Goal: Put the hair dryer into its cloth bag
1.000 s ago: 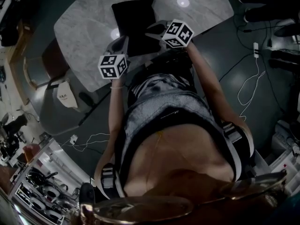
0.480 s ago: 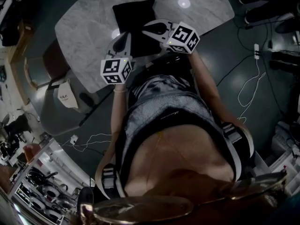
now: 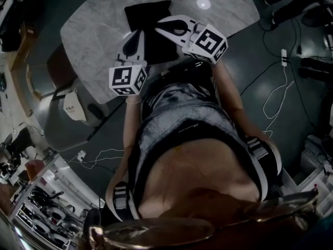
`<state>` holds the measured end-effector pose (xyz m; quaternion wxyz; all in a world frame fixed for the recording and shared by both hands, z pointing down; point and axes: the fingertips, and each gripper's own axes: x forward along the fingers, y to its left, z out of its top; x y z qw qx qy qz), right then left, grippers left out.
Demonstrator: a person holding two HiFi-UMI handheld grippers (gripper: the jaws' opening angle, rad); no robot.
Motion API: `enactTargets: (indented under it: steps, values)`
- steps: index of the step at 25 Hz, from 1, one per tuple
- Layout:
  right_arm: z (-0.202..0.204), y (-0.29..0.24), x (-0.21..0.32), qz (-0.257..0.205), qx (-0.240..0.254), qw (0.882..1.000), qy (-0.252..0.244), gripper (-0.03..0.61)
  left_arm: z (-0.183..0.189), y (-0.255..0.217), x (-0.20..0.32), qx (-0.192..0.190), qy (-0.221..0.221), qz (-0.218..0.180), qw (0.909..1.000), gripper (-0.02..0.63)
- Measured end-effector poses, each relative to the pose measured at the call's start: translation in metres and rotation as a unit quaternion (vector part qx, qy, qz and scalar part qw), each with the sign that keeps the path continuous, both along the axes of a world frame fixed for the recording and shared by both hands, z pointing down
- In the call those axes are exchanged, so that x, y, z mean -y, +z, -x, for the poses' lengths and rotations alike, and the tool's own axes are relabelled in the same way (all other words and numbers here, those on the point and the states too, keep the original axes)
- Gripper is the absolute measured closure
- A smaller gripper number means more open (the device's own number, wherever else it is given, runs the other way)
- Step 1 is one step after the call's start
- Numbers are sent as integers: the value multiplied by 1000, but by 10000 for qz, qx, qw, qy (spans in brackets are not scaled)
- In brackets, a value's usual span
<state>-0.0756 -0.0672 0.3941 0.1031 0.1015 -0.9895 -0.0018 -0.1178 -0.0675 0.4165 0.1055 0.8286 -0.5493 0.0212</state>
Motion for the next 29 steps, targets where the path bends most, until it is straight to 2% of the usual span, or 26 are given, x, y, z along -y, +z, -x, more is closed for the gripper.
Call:
enactTargets:
  steps: [6,19,25,29]
  values:
    - [0,-6,-1,-82,-17,10000,2,506,-2,-10,4,96,-43,-163,9998,606]
    - [-1,0,-2,-84,-98,9999,-34,506,-6,-4,3,85,-5,-85,9999,606]
    - [-2,3,-1,-37,-164,9999,-15,506,-8,1,3,291,21,-27,9996,606]
    - [-1,6,-1,-36,-201,9998,-28,506,-10,5,4,230,64,29,9997,606]
